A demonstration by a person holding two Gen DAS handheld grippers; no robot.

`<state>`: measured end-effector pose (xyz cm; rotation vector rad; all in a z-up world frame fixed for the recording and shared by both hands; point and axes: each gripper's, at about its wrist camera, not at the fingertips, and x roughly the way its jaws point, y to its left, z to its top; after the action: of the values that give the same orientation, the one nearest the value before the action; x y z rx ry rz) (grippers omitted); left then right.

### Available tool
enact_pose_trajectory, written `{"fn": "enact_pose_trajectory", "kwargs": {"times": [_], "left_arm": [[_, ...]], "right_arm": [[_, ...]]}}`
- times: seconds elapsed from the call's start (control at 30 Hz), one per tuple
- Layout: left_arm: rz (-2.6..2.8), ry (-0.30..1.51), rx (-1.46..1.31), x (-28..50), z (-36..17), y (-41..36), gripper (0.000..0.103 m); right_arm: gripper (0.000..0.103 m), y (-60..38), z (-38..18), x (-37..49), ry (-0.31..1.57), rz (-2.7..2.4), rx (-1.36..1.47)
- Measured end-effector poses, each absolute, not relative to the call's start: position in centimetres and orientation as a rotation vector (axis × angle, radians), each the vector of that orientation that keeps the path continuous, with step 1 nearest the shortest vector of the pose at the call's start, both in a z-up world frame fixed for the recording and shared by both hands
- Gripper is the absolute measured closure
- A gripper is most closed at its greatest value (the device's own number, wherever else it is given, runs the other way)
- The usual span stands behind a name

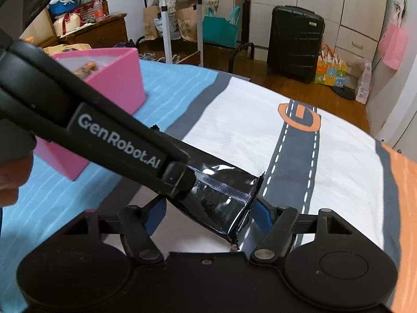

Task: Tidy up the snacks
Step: 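Lift the black pouch with both tools and carry it over the box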

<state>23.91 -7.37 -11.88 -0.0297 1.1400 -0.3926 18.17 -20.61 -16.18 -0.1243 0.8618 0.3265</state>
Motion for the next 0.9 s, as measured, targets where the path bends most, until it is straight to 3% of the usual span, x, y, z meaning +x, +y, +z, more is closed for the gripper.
{"fn": "enact_pose_trajectory", "kwargs": {"times": [0.9], "left_arm": [[-0.441,0.924,-0.006,10.0,-1.9,1.6,0.045]], "right_arm": [[0.025,-13.1,-7.3,7.7,0.674,0.395,-0.307]]}}
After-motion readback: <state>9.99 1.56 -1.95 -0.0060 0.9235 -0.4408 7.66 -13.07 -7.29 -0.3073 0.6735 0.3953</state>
